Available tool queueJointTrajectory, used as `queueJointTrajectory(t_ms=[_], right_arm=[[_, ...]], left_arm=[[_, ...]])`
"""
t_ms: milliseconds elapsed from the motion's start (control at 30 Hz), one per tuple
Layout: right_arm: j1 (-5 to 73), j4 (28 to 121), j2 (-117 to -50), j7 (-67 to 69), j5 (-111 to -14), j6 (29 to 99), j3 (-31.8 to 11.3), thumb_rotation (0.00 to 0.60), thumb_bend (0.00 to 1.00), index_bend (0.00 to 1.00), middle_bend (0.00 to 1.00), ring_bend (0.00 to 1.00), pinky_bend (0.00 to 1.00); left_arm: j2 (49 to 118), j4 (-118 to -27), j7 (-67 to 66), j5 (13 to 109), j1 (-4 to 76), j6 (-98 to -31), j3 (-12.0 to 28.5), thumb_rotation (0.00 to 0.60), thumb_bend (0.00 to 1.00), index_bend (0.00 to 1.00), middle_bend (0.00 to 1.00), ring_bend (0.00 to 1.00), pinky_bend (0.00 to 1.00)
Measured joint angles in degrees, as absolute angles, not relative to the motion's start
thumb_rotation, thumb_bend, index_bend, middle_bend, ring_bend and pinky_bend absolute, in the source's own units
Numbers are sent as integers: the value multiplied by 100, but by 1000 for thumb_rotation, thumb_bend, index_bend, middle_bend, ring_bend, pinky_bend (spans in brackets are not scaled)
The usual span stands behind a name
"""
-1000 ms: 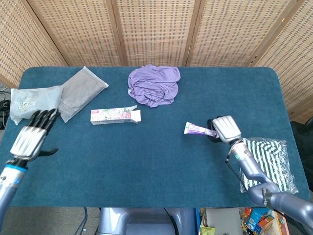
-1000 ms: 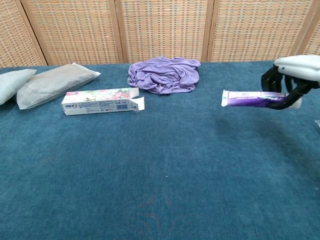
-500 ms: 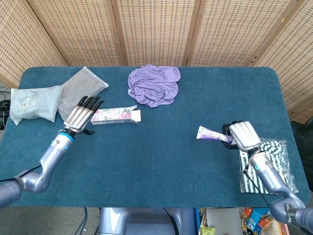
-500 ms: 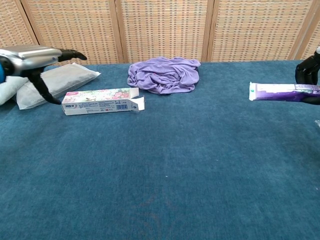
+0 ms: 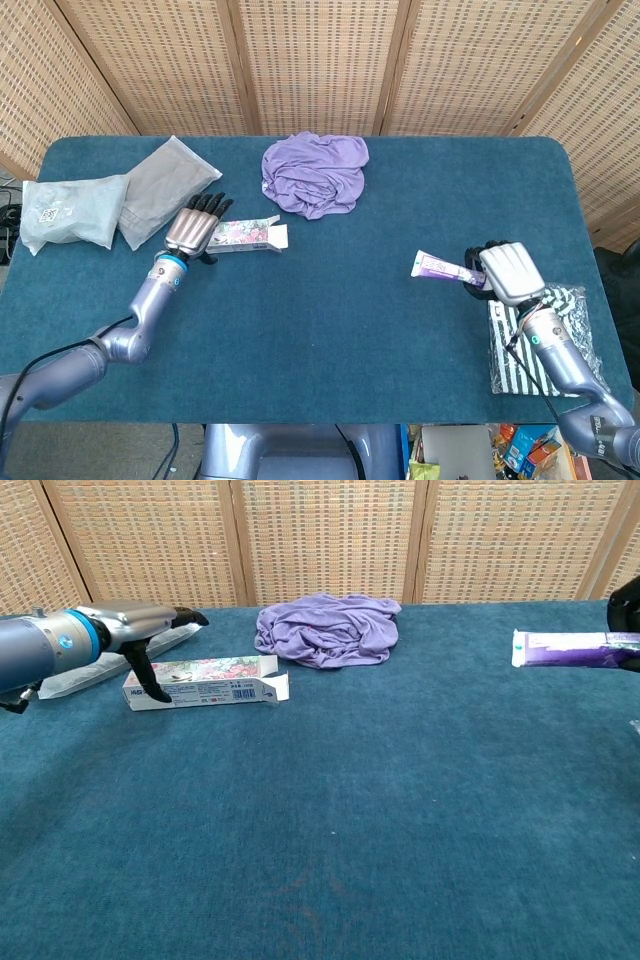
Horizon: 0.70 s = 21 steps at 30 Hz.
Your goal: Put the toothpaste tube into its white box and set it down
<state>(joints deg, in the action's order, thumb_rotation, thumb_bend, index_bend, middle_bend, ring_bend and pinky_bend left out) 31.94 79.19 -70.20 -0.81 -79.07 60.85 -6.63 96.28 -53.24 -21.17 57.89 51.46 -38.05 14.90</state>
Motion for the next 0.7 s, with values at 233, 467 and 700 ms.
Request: queueJointTrajectory(t_ms=[233, 467, 700], right_arm=[[3178, 7905, -6981, -94, -7900, 6077, -680, 600, 517, 610, 608, 478, 498], [3159, 7910, -6906, -79, -7872, 6070, -708, 600, 520, 610, 608, 478, 498], [3134, 8036, -6803, -120, -7891, 6103, -716, 600, 522, 610, 608, 479, 498]], left_arm=[[10219, -4404, -2099, 5439, 5430, -3409, 1510, 600, 101, 12, 41, 36, 210], [10682, -3730, -1920, 5324, 5662, -3191, 1574, 600, 359, 384, 423, 391, 474], [10721, -3697, -1447, 5610, 5646, -3383, 1579, 600, 518, 522, 526, 489, 545]])
